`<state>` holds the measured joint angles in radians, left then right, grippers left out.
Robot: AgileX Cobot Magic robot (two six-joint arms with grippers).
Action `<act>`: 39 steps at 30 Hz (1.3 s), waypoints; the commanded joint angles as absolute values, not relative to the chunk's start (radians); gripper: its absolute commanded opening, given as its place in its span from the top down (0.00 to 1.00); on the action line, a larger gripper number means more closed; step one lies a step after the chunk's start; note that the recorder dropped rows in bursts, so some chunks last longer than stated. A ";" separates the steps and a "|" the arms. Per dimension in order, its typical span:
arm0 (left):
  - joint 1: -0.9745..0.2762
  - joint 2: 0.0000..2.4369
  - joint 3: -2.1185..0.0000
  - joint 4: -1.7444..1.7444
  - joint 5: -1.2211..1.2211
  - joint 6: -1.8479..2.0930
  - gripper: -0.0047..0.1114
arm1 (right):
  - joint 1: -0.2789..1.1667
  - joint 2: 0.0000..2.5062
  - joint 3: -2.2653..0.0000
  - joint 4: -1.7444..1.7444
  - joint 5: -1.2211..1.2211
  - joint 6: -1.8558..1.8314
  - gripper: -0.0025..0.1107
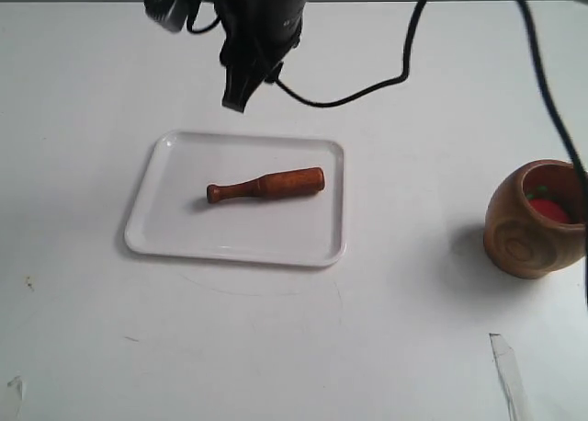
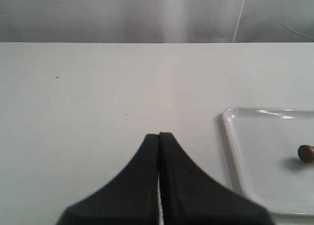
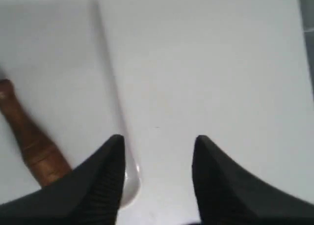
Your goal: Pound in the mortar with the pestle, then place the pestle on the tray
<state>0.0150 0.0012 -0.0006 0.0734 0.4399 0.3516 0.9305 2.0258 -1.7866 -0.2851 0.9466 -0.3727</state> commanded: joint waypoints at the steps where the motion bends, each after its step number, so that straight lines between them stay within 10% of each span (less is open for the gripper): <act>1: 0.007 0.000 0.000 0.066 0.437 0.343 0.96 | 0.928 1.911 -1.764 -0.387 0.949 -0.224 0.84; 4: 0.007 0.000 0.000 0.066 0.437 0.343 0.96 | 0.928 1.821 -1.702 -0.446 0.935 -0.134 0.98; 39: 0.007 0.000 0.000 0.066 0.437 0.343 0.96 | 0.928 0.363 -0.293 -0.353 -0.206 0.291 0.98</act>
<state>0.0150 0.0012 -0.0006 0.0734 0.4399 0.3516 0.9305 0.4157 -0.3623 -0.3519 -0.1062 0.2308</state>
